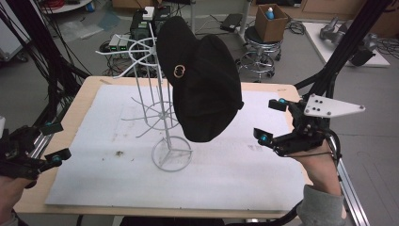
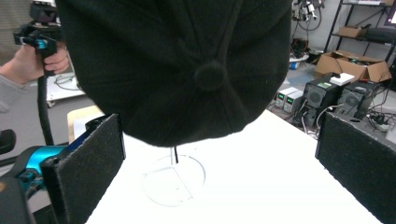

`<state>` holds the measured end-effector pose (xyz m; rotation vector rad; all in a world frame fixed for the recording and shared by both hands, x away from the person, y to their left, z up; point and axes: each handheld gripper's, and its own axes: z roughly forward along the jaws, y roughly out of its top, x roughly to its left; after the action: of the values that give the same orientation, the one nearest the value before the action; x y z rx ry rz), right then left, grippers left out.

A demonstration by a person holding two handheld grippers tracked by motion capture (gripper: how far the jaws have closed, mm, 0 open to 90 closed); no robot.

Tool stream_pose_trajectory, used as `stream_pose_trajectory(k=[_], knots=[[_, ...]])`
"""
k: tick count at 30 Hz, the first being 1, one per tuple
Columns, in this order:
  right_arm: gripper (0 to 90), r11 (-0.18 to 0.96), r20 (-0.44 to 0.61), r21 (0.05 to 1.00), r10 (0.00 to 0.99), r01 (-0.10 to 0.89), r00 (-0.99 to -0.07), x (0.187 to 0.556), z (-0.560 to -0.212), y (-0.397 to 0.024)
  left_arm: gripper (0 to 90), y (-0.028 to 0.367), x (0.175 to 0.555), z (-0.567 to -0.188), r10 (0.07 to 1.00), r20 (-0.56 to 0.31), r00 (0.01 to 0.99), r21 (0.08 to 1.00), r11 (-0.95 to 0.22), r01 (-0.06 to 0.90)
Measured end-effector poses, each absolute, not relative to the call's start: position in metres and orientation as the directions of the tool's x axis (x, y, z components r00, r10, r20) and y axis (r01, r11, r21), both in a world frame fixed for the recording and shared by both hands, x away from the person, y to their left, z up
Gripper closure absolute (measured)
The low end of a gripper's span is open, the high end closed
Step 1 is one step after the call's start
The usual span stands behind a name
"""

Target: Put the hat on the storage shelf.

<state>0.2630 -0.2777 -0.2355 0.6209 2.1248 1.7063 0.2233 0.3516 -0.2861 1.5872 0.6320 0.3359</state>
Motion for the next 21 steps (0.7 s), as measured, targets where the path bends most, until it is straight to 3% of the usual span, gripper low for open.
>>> stream_pose_trajectory(k=[10, 21], knots=[[0.7, 0.085, 0.082, 0.984, 0.568, 0.158, -0.819, 0.26, -0.271, -0.299, 1.7, 0.347, 0.228, -0.288, 0.578, -0.146, 0.803, 0.982, -0.016, 0.19], [0.7, 0.087, 0.083, 0.982, 0.602, 0.169, -0.794, 0.262, -0.287, -0.304, 1.7, 0.345, 0.232, -0.291, 0.591, -0.137, 0.795, 0.981, -0.032, 0.193]])
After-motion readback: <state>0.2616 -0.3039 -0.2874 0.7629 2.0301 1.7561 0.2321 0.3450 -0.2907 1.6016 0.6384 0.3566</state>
